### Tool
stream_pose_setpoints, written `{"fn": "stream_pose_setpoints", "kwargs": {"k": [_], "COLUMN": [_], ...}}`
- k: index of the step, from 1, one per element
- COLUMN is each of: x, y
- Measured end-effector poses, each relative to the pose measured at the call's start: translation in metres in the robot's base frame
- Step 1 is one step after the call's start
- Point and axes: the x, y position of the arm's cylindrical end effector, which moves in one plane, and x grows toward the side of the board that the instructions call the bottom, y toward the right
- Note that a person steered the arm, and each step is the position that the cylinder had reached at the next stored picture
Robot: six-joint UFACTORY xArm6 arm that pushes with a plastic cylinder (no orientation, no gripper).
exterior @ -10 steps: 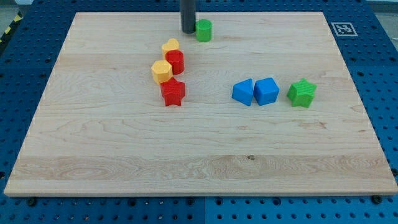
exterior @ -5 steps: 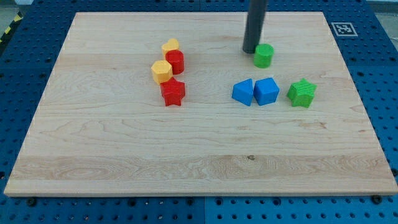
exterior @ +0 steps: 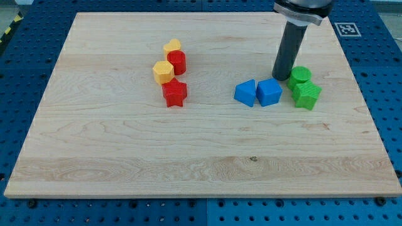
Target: Push the green circle top of the green star
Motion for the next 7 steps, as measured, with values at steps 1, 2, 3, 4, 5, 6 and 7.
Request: {"fn": "stream_pose_setpoints", "kwargs": {"k": [1, 2, 3, 4, 5, 6, 7], "x": [0.009, 0.009, 0.022, 0.027, 0.027, 0.027, 0.027], "y": [0.0, 0.0, 0.0, 0.009, 0.025, 0.035, 0.029]}}
